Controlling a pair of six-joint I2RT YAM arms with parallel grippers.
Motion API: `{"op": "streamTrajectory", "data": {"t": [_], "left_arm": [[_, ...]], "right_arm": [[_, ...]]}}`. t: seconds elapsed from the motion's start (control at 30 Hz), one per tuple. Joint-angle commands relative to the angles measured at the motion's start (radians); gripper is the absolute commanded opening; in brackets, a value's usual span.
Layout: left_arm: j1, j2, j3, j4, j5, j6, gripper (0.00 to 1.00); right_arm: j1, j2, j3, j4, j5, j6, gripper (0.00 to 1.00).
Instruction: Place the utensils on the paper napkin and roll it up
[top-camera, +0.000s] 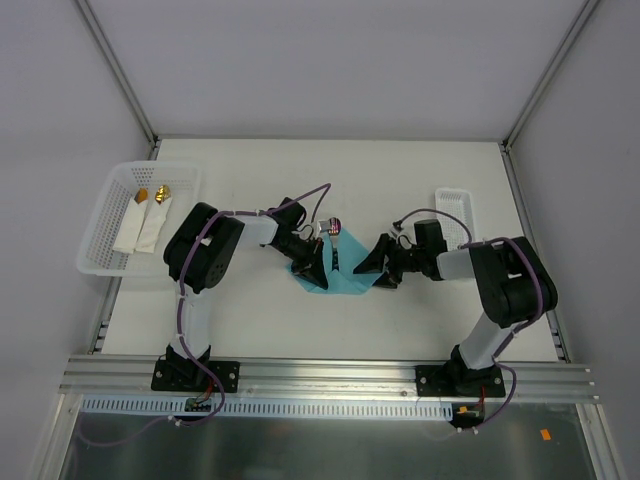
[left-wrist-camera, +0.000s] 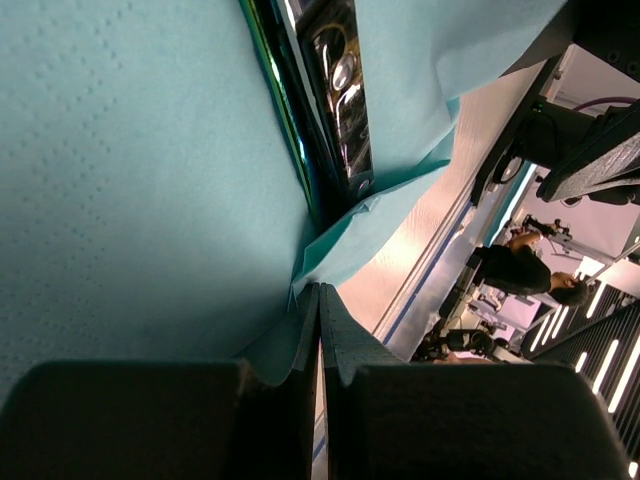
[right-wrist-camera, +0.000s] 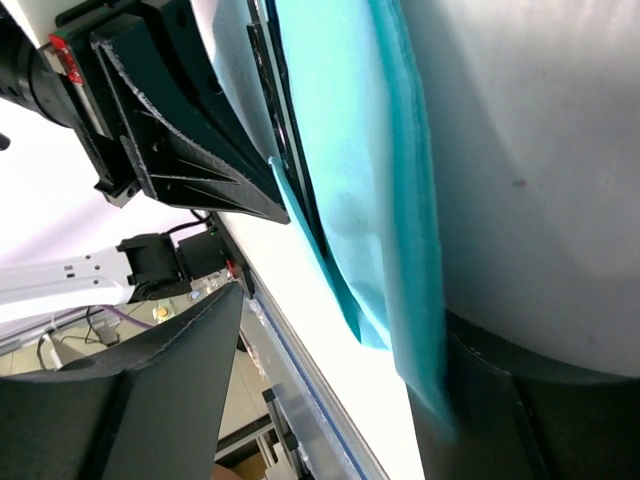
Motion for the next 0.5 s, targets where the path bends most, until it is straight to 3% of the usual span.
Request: {"op": "streamTrajectory", "data": {"t": [0.0, 0.2, 0.37, 0.47], "left_arm": [[0.013, 0.002, -0.021, 0.015, -0.053, 0.01, 0.0], [0.015, 0.006, -0.023, 0.019, -0.05, 0.007, 0.0], [0.015, 0.006, -0.023, 0.019, -0.05, 0.007, 0.0], [0.015, 0.003, -0.024, 0.021, -0.05, 0.007, 0.0]], "right_arm": [[-0.007, 0.033, -0.077, -0.296, 0.368, -0.126, 0.69], [-0.004, -0.059, -0.082, -0.322, 0.437, -0.128, 0.71], [-0.004, -0.038, -0.057, -0.333, 0.396, -0.144, 0.44], [-0.002, -0.053, -0.056, -0.333, 0.394, -0.144, 0.43]]}}
